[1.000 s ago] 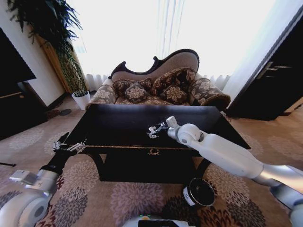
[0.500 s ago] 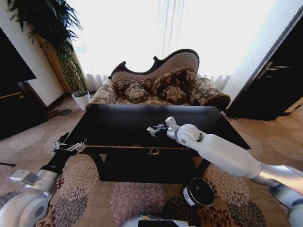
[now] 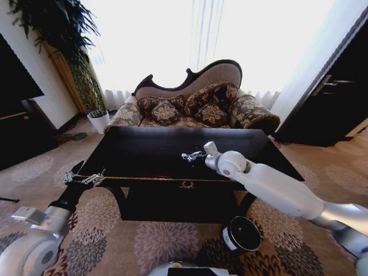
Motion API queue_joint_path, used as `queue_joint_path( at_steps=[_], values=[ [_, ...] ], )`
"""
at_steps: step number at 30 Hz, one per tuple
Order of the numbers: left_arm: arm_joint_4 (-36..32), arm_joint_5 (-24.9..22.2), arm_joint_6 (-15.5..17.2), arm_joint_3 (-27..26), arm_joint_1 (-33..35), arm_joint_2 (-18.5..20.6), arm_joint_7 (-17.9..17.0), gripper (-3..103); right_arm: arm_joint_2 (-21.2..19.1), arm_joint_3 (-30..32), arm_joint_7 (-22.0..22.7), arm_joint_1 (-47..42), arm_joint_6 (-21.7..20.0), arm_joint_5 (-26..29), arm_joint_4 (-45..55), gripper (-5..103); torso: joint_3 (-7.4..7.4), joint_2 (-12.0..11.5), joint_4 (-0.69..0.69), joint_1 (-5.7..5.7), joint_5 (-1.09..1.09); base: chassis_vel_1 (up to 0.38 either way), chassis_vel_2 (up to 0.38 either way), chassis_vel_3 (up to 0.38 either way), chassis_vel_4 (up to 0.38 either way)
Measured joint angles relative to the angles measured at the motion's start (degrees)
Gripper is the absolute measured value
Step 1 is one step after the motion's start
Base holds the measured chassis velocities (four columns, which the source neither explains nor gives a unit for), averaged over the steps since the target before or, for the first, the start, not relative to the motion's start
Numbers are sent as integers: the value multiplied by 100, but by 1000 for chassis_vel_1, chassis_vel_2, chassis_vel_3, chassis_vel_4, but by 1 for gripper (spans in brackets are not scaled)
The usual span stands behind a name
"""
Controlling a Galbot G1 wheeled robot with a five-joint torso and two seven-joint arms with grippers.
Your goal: Move to the front of the table and place the trash on the table into the trash bin.
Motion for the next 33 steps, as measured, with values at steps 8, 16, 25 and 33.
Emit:
queue_joint_path(
  at_steps=[8, 16, 25, 33],
  values=[
    [0, 0, 0, 0, 0, 0, 2, 100, -471, 1157, -82, -1169, 70, -110, 326, 0, 0, 0, -1, 0, 2, 0, 0, 0, 0],
    [0, 0, 0, 0, 0, 0, 0, 100, -716, 3519, -321, -3270, 261, -443, 996, 0, 0, 0, -1, 0, 1, 0, 0, 0, 0],
    [0, 0, 0, 0, 0, 0, 0, 100, -166, 5471, -457, -5022, 411, -852, 1560, 0, -1, 0, 1, 0, 1, 0, 0, 0, 0],
    [0, 0, 0, 0, 0, 0, -1, 100, 486, 7165, -825, -6740, 812, -1390, 1902, 0, 0, -1, -1, 0, 1, 0, 0, 0, 0]
  ],
)
